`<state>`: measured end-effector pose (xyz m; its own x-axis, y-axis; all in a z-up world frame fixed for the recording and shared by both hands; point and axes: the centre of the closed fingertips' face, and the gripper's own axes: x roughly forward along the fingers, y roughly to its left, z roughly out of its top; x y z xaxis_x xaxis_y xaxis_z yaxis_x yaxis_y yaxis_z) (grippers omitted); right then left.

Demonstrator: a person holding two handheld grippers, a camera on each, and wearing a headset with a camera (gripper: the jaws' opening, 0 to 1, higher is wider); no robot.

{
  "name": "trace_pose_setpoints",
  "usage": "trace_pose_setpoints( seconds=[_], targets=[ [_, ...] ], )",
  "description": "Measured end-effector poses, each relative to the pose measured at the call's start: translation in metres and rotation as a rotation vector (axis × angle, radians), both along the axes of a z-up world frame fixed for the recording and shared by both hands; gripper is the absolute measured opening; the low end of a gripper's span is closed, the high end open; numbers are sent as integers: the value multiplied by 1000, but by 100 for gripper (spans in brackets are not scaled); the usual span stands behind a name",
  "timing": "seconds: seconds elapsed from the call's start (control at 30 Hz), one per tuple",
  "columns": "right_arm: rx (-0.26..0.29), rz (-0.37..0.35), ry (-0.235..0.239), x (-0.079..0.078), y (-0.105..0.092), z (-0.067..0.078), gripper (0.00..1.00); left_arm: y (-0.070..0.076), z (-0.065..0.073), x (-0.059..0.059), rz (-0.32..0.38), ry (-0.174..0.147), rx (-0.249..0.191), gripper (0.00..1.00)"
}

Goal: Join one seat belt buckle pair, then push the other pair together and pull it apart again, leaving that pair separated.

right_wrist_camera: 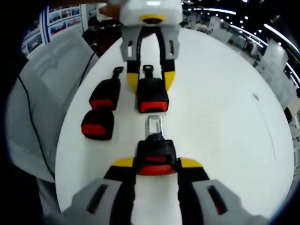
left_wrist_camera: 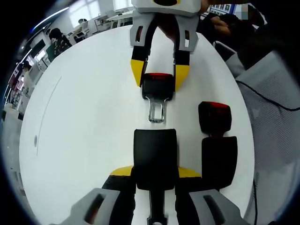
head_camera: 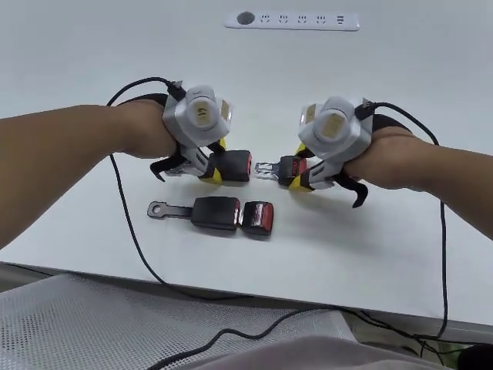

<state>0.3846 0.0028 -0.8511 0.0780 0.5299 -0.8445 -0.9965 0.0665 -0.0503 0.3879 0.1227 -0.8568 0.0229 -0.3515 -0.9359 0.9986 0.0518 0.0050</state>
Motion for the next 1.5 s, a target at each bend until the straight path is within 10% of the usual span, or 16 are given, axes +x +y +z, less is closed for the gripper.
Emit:
trace_pose_setpoints(
  seconds=[0.63, 1.0, 1.5],
  targets=[
    [-106, -63, 1, -10, -89, -2, 34, -2, 0, -2, 25, -3, 0, 33],
    [-137, -76, -31, -10, -106, 1, 38, -2, 3, -5, 44, -17, -1, 33],
    [-8, -226, -66, -16, -106, 23, 56, 1, 8, -5, 84, -65, -36, 34]
  ],
)
